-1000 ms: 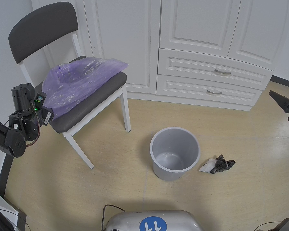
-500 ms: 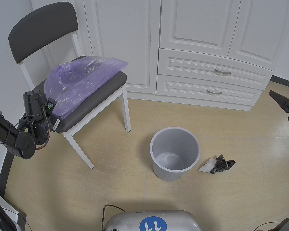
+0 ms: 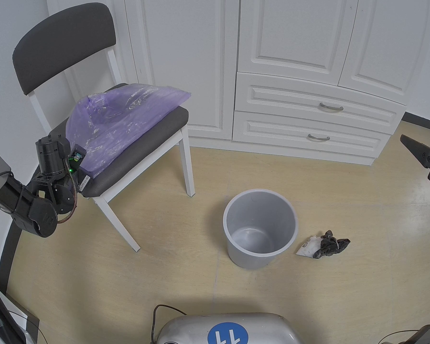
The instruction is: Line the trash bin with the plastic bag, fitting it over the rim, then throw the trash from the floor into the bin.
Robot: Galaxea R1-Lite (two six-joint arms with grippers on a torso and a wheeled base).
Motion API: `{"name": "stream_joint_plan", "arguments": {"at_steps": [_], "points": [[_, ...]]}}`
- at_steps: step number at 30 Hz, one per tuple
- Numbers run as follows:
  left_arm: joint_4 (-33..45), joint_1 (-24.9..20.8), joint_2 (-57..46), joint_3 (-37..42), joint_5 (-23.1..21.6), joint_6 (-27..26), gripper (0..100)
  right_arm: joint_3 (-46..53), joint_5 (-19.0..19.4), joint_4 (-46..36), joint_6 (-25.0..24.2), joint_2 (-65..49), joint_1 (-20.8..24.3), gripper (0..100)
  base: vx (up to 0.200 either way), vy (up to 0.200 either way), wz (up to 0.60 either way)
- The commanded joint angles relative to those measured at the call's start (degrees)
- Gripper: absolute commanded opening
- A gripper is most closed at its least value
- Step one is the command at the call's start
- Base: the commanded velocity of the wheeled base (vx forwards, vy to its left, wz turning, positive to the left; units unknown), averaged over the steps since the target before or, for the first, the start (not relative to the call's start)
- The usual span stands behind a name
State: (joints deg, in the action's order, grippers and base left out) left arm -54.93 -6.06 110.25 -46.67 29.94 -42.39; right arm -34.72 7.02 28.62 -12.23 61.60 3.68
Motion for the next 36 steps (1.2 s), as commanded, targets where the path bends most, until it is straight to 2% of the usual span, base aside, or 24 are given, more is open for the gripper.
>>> {"name": "stream_joint_plan", "arguments": {"at_steps": [1, 9, 14, 29, 30, 36], "points": [[-1.3, 0.1, -0.1, 0.0, 0.0, -0.8, 100, 0.0, 0.0, 0.0, 0.0, 0.3, 0.0, 100, 0.000, 0.000, 0.00], [-1.3, 1.3, 0.6, -0.4, -0.1, -1.2, 100, 0.0, 0.1, 0.0, -0.1, 0.5, 0.0, 100, 0.000, 0.000, 0.00], [-2.5, 3.1, 1.9, -0.6, -0.1, -3.8, 100, 0.0, 0.5, 0.0, -1.3, 0.6, 0.0, 100, 0.000, 0.000, 0.00], [-3.3, 2.9, 2.6, -2.4, -0.1, -4.6, 100, 0.2, 1.2, 0.0, -1.5, 0.6, 0.0, 100, 0.000, 0.000, 0.00], [-3.2, 2.9, 2.5, -2.4, -0.1, -4.5, 0, 0.2, 1.2, 0.0, -1.5, 0.6, 0.0, 100, 0.000, 0.000, 0.00], [-3.4, 2.6, 2.4, -2.4, -0.1, -4.5, 0, 0.6, 1.2, 0.0, -1.4, 0.5, 0.1, 100, 0.000, 0.000, 0.00]]}}
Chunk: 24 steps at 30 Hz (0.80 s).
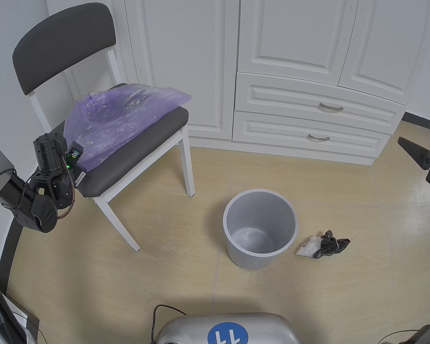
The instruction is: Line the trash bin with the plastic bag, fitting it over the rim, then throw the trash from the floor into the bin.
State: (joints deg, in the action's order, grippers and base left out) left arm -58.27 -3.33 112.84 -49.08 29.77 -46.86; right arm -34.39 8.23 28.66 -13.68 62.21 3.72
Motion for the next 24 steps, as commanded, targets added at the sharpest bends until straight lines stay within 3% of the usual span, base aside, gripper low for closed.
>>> {"name": "stream_joint_plan", "arguments": {"at_steps": [1, 14, 20, 24], "points": [[-0.1, -0.1, -0.2, 0.0, 0.0, 0.1, 0, 0.3, 0.0, 0.1, 0.1, 0.0, 0.1, 100, 0.000, 0.000, 0.00], [-4.0, -0.6, 0.3, 0.7, -3.1, 7.1, 0, 1.3, 2.4, -0.1, 0.7, -1.7, 0.1, 100, 0.000, 0.000, 0.00], [-10.6, -3.4, 0.6, 2.2, -3.3, 10.4, 0, 1.4, 2.1, -0.1, 0.7, -1.4, 0.1, 100, 0.000, 0.000, 0.00], [-12.3, -6.3, 0.0, 3.4, -3.8, 16.7, 0, 1.5, 1.7, -0.2, 0.9, -1.0, 0.1, 100, 0.000, 0.000, 0.00]]}}
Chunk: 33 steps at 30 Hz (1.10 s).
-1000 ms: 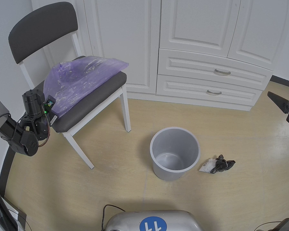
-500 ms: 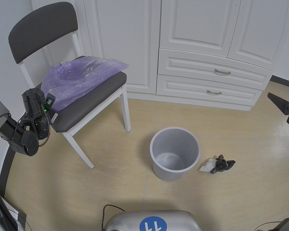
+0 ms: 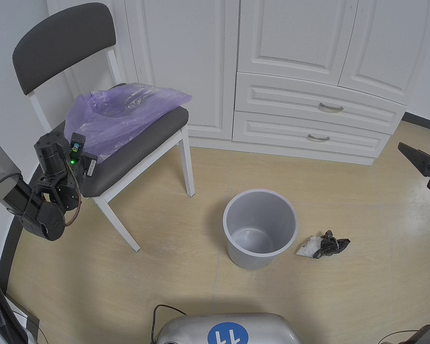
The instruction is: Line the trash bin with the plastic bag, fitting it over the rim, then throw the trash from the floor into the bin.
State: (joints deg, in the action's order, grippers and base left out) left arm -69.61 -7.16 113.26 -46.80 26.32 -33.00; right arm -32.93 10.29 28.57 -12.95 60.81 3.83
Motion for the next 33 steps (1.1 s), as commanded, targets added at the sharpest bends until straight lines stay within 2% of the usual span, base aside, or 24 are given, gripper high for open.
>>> {"name": "stream_joint_plan", "arguments": {"at_steps": [1, 3, 4, 6, 7, 8, 10, 13, 15, 19, 23, 30, 33], "points": [[-1.0, -2.5, -0.4, 1.1, -0.3, 3.0, 0, 0.1, -0.4, -0.1, 0.2, 0.4, 0.0, 100, 0.000, 0.000, 0.00], [-2.1, -3.0, -0.6, 1.3, -2.4, 4.6, 0, 0.1, -2.6, -0.4, 2.8, 0.4, 0.8, 100, 0.000, 0.000, 0.00], [-4.7, -3.4, -0.6, 2.5, -4.3, 5.5, 0, -0.1, -5.9, -0.3, 5.7, 0.2, 1.4, 100, 0.000, 0.000, 0.00], [-8.4, -3.5, -0.6, 4.0, -5.1, 5.6, 0, -0.9, -8.7, 0.1, 7.8, 0.5, 2.7, 100, 0.000, 0.000, 0.00], [-9.8, -3.5, -0.5, 4.8, -5.2, 5.7, 0, -2.6, -9.8, -0.1, 8.5, 1.2, 4.5, 100, 0.000, 0.000, 0.00], [-9.8, -3.5, -0.5, 4.8, -5.2, 5.7, 0, -2.6, -9.8, -0.1, 8.5, 1.2, 4.5, 100, 0.000, 0.000, 0.00], [-11.9, -3.6, -0.1, 6.8, -5.3, 7.2, 0, -5.5, -12.6, -0.5, 9.3, 3.6, 9.2, 100, 0.000, 0.000, 0.00], [-13.0, -4.7, 0.0, 7.2, -5.3, 9.6, 0, -5.3, -16.9, 0.2, 10.8, 5.3, 11.6, 100, 0.000, 0.000, 0.00], [-14.6, -5.7, 0.0, 8.1, -5.3, 12.2, 0, -4.6, -19.6, 0.3, 11.0, 5.7, 14.7, 100, 0.000, 0.000, 0.00], [-16.2, -5.9, 0.3, 8.9, -6.0, 13.5, 0, -2.9, -19.5, 0.8, 10.8, 4.8, 16.5, 100, 0.000, 0.000, 0.00], [-18.3, -7.1, 2.3, 8.6, -6.3, 18.9, 0, -2.3, -20.0, 4.4, 11.0, 6.4, 18.1, 100, 0.000, 0.000, 0.00], [-18.4, -7.4, 4.2, 7.1, -6.4, 19.8, 0, -2.1, -20.3, 4.6, 10.9, 7.5, 19.4, 100, 0.000, 0.000, 0.00], [-18.4, -8.1, 2.7, 7.1, -6.4, 20.6, 0, -3.0, -21.7, 3.9, 10.9, 7.2, 23.0, 100, 0.000, 0.000, 0.00]]}}
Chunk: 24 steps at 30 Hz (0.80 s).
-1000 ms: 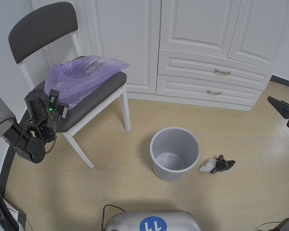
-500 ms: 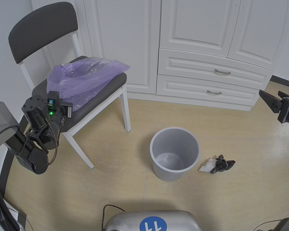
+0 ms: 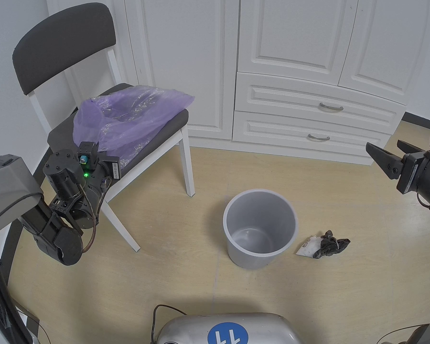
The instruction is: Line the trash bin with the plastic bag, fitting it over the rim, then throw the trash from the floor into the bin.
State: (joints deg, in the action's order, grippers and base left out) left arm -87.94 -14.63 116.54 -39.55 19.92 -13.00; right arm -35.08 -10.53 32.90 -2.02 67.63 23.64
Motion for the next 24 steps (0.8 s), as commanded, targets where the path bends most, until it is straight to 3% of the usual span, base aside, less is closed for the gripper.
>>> {"name": "stream_joint_plan", "arguments": {"at_steps": [1, 5, 9, 16, 24], "points": [[0.1, -0.8, -0.7, -0.2, 0.0, 0.7, 0, -1.0, -1.0, -0.4, 0.0, 0.4, 3.3, 100, 0.000, 0.000, 0.00], [0.7, -2.8, -2.3, -0.9, -0.1, 1.0, 0, -6.8, -1.2, -3.5, -0.2, 3.2, 4.0, 100, 0.000, 0.000, 0.00], [0.1, -3.6, -2.9, -1.1, -0.1, 1.0, 0, -6.0, -1.2, -3.3, -1.9, 3.8, 4.0, 100, 0.000, 0.000, 0.00], [0.1, -3.7, -6.2, -1.0, -2.5, 1.3, 0, -5.8, -1.4, -3.1, 0.3, 6.5, 7.3, 100, 0.000, 0.000, 0.00], [0.4, -6.5, -8.4, -1.0, -4.7, 3.0, 0, -6.6, -1.2, -2.7, -0.5, 11.8, 7.6, 100, 0.000, 0.000, 0.00]]}}
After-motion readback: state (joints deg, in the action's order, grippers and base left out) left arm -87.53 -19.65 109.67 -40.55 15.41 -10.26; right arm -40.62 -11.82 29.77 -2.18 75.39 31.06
